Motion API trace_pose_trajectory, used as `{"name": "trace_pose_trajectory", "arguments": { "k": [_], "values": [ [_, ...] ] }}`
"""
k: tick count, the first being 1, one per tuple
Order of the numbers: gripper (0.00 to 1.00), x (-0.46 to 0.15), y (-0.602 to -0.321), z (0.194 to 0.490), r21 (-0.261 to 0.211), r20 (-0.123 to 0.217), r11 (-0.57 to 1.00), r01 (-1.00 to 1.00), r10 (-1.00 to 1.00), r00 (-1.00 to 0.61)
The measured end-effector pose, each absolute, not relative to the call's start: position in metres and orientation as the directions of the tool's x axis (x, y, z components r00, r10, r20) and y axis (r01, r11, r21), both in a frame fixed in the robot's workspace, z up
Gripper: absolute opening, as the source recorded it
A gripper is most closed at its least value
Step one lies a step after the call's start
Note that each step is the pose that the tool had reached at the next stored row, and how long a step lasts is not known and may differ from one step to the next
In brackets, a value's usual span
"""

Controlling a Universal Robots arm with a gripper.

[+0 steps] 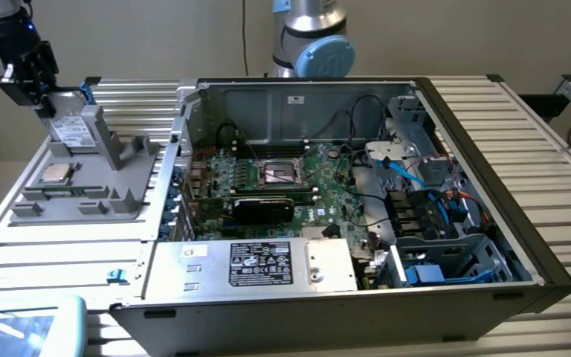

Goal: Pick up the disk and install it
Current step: 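Pick up the disk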

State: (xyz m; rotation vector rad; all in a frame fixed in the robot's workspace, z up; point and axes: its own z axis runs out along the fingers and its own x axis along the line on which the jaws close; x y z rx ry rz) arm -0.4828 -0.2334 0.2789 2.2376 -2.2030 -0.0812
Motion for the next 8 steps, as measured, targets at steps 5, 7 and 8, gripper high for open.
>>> {"name": "trace_pose_trajectory", "arguments": {
  "k": [5,7,8],
  "values": [
    [0.57,-0.4828,-0.2353,0.2784,0.037,-0.039,-0.016,-0.999,-0.999,0.015],
    [0.57,-0.4829,-0.2355,0.2780,0.037,-0.039,-0.016,-0.999,-0.999,0.015],
    [0.57,-0.4829,-0.2358,0.2777,0.037,-0.040,-0.016,-0.999,-0.999,0.015]
  ]
}}
